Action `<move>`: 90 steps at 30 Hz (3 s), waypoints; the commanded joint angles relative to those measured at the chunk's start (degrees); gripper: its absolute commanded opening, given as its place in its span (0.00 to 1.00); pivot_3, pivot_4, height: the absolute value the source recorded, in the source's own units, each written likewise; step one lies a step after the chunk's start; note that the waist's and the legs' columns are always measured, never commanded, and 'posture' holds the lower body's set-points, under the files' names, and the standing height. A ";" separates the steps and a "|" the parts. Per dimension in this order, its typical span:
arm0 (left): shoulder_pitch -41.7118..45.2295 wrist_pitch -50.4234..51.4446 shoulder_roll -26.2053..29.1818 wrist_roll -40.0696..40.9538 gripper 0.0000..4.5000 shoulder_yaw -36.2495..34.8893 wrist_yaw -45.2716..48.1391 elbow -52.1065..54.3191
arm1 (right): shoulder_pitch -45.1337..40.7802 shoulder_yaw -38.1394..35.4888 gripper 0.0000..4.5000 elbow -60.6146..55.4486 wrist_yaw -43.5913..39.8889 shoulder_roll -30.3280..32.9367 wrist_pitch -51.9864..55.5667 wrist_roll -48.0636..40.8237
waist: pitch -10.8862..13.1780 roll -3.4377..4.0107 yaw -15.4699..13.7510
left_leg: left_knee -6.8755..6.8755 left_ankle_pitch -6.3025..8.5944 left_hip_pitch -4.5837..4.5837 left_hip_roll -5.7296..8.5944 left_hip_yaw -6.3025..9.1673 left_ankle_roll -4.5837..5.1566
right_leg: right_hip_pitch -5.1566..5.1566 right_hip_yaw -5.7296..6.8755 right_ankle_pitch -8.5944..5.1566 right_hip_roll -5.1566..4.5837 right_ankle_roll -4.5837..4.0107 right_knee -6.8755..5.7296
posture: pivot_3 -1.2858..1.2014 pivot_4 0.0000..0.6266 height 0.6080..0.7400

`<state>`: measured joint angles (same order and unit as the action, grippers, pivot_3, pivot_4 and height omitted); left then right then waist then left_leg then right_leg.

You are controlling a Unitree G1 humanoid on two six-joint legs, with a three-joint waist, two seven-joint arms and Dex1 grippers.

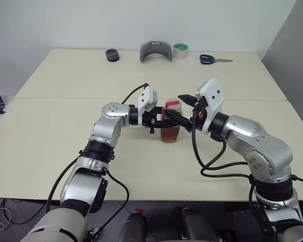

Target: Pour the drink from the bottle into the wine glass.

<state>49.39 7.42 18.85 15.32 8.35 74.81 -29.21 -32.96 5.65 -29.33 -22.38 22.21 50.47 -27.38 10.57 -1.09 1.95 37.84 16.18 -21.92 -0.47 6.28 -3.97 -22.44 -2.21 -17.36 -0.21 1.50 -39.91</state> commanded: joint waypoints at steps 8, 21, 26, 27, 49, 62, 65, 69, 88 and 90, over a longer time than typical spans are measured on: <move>0.81 -0.59 0.24 1.18 0.40 -1.33 0.04 2.62 | -1.06 -0.81 0.79 -0.53 1.00 -1.29 -1.69 1.93 | 0.00 0.00 0.00 | 0.00 0.00 0.00 0.00 0.00 0.00 | 0.00 0.00 0.00 0.00 0.00 0.00 | 0.52 0.24 1.00; 0.69 -0.74 0.57 1.04 0.40 -1.35 0.07 2.59 | -1.20 -0.75 0.59 -1.37 0.36 -2.91 -1.29 0.54 | 0.00 0.00 0.02 | 0.00 0.00 0.00 0.00 -0.01 0.00 | -0.01 -0.01 0.00 0.00 0.00 0.00 | 0.52 0.24 1.00; 0.58 -0.65 0.73 1.04 0.40 -1.37 0.00 2.79 | -0.93 -0.70 0.38 -1.75 -0.16 -3.25 -1.66 0.23 | 0.01 0.01 0.03 | 0.00 0.00 -0.02 0.00 0.00 0.00 | -0.03 -0.01 0.00 0.00 0.00 0.00 | 0.52 0.24 1.00; 0.58 -0.67 0.76 1.04 0.40 -1.37 -0.01 2.78 | -0.88 -0.74 0.38 -1.81 -0.22 -3.33 -1.77 0.19 | 0.01 0.01 0.03 | 0.00 0.00 -0.01 0.00 0.00 0.00 | -0.03 -0.01 0.00 0.00 0.00 0.00 | 0.52 0.24 1.00; -1.65 2.35 2.22 2.25 0.40 -5.06 -5.02 4.96 | 31.77 -14.01 0.38 -3.71 5.84 3.52 -11.74 11.77 | 0.02 0.01 -0.15 | -0.03 0.01 -0.06 0.04 -0.05 0.01 | -0.01 -0.06 0.00 -0.04 0.00 0.05 | 0.52 0.24 1.00; -1.72 2.67 3.94 2.04 0.40 -8.39 -9.81 4.22 | 33.00 -17.05 1.00 1.56 3.64 3.86 -12.04 11.04 | 0.05 0.07 0.39 | 0.01 -0.01 0.08 -0.07 -0.09 0.01 | 0.03 -0.12 0.00 0.13 0.02 -0.02 | 0.52 0.24 1.00; -1.53 2.89 4.66 2.12 0.40 -10.48 -12.72 3.34 | 33.45 -17.03 1.00 1.23 -0.71 7.89 -13.11 10.48 | 0.05 0.07 0.38 | -0.01 0.00 0.06 -0.06 -0.09 0.01 | 0.03 -0.11 0.00 0.11 0.02 0.01 | 0.52 0.24 1.00; -1.32 2.70 6.19 1.59 0.40 -13.84 -17.88 1.81 | 35.03 -15.42 1.00 -0.73 -7.07 14.08 -14.98 10.56 | 0.07 0.05 0.36 | -0.01 0.00 0.05 -0.04 -0.09 0.01 | 0.03 -0.10 0.00 0.08 0.02 0.02 | 0.52 0.24 1.00; 4.17 -3.69 13.41 -1.42 0.40 -22.64 -37.57 -18.09 | -0.98 4.81 1.00 7.07 -8.95 -0.06 -8.29 4.46 | 0.16 -0.08 -0.05 | 0.05 -0.05 -0.21 0.02 -0.05 -0.09 | -0.25 -0.01 0.04 -0.15 0.02 0.01 | 0.52 0.24 1.00; 4.28 -4.90 13.17 -1.94 0.40 -22.45 -38.35 -19.00 | -2.08 5.77 1.00 8.46 -9.11 -1.16 -9.01 5.37 | 0.15 -0.10 -0.13 | 0.08 -0.13 -0.55 0.01 -0.01 -0.23 | -0.57 0.03 0.05 -0.21 0.00 -0.03 | 0.52 0.24 1.00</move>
<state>51.69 5.07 31.41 13.55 -13.58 37.09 -49.12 -34.10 11.37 -20.67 -31.58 21.19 42.92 -22.80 10.72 -1.19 1.82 37.98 16.03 -22.74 -0.46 6.28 -4.22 -23.28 -2.17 -17.28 -0.43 1.47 -40.01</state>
